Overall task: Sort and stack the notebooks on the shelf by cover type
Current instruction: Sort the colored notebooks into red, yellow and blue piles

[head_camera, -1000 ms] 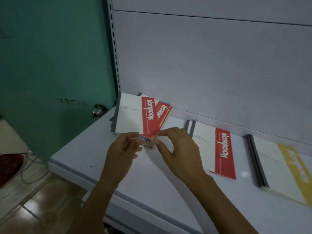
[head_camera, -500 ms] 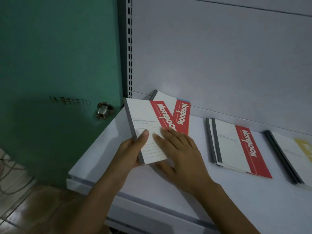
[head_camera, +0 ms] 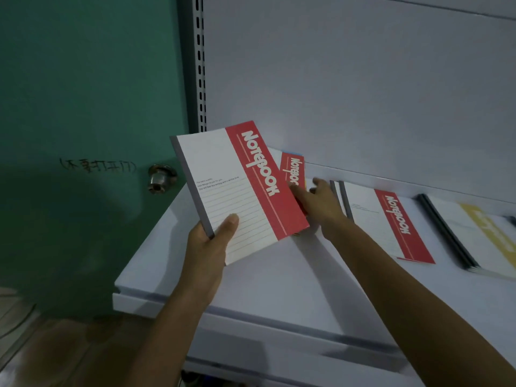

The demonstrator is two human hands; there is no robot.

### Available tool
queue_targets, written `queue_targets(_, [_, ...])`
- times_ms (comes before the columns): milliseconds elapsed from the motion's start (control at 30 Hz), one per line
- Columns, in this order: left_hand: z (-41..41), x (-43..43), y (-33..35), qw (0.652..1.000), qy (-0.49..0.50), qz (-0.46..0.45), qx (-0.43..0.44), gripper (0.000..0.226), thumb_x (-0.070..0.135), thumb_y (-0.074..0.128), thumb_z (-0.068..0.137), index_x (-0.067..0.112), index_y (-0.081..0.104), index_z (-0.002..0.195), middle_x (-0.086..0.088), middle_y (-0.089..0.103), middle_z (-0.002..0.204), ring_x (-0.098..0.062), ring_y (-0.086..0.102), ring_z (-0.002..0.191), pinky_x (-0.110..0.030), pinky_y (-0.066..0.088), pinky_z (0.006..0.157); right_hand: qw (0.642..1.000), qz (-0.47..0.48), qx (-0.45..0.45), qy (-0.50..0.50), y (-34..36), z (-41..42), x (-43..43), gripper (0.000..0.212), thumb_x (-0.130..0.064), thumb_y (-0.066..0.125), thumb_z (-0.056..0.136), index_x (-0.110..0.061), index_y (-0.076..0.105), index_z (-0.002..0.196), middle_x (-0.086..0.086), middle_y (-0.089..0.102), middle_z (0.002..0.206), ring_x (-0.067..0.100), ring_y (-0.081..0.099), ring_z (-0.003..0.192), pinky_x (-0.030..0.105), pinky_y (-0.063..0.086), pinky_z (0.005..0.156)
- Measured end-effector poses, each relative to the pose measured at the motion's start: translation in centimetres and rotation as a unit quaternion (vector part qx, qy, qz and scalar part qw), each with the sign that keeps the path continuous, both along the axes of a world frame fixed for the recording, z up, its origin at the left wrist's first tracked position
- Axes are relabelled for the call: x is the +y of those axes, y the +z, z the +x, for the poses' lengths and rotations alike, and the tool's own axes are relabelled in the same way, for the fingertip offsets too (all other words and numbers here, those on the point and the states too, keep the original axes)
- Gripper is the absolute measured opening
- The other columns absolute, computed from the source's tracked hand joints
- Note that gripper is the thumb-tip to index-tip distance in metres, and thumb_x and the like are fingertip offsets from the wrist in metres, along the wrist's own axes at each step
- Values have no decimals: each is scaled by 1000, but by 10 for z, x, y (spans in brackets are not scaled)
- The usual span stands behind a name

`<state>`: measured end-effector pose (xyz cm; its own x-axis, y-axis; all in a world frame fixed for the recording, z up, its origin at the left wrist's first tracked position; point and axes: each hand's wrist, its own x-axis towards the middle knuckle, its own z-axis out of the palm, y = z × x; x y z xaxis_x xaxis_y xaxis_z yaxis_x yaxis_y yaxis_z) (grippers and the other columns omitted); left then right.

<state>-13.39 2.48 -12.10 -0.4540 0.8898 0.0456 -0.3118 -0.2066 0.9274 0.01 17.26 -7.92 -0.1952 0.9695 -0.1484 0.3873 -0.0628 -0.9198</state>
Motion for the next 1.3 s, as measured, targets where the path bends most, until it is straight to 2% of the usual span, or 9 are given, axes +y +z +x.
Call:
queue_targets(67, [0, -1, 0, 1000, 0, 12, 1, 28, 31, 64, 78, 40, 66, 106, 10, 70, 111, -11, 66, 102, -23, 56, 73, 1000, -22, 21, 7, -3, 3, 2, 75, -48, 61, 85, -14, 29, 144, 6, 55, 135, 14, 63, 88, 28, 48, 73])
queue_targets(133, [-1, -2, 0, 1000, -4, 18, -9, 30, 32, 64, 78, 38, 66, 107, 8, 69, 112, -12, 66, 103, -24, 56, 74, 1000, -13, 19, 19, -4, 9, 5, 62, -46, 60, 87, -15, 42, 137, 5, 61, 129, 19, 66, 95, 28, 51, 73])
queue_targets(333, [0, -1, 2, 1000, -16, 16, -8, 32, 31, 65, 77, 34, 66, 109, 7, 70, 111, -13, 67, 101, -28, 57, 78, 999, 7, 51, -12, 0, 35, -11, 41, -32, 64, 89, -17, 52, 125, 1, 64, 120, 22, 65, 101, 42, 52, 91])
queue_targets(467, [19, 9, 13, 998, -37, 25, 41, 32, 34, 66, 76, 35, 64, 108, 13, 71, 107, -7, 67, 97, -18, 54, 70, 992, 5, 118, -49, 2, 59, -26, 24, -29, 59, 93, -24, 54, 116, -3, 69, 109, 18, 70, 88, 33, 54, 70])
queue_targets(600, [52, 22, 26, 991, -78, 33, 100, 30, 39, 63, 76, 38, 62, 107, 20, 70, 103, -2, 66, 96, -12, 52, 67, 970, -30, 218, -105, 9, 93, -36, 19, -25, 57, 94, -23, 60, 113, -2, 75, 94, 20, 73, 79, 33, 57, 63])
queue_targets(833, [104, 39, 28, 980, -67, 24, 188, 29, 45, 61, 74, 43, 58, 103, 26, 68, 98, 6, 64, 93, -9, 50, 62, 943, -10, 304, -132, 12, 162, -45, 21, -19, 60, 91, -30, 66, 108, -4, 75, 97, 21, 73, 84, 37, 57, 56])
queue_targets(1000, [137, 63, 29, 976, -14, 21, 217, 30, 41, 65, 79, 36, 56, 107, 20, 66, 101, 7, 63, 92, -9, 50, 61, 943, 11, 310, -124, 11, 200, -42, 24, -23, 59, 91, -31, 64, 113, -2, 74, 102, 24, 72, 89, 40, 58, 66])
queue_targets(1133, [166, 87, 23, 970, -59, -30, 233, 42, 34, 66, 84, 27, 48, 122, 18, 63, 108, 3, 64, 90, -9, 50, 59, 947, 28, 303, -102, 10, 212, -32, 20, -33, 54, 93, -26, 68, 107, 2, 74, 101, 23, 72, 88, 37, 59, 66])
queue_targets(1300, [178, 110, 18, 944, -44, -52, 323, 51, 29, 65, 87, 23, 45, 132, 9, 61, 123, -13, 63, 103, -22, 57, 74, 977, 37, 184, -102, -2, 214, -1, 18, -34, 57, 93, -27, 63, 109, -9, 73, 97, 17, 72, 86, 44, 56, 81])
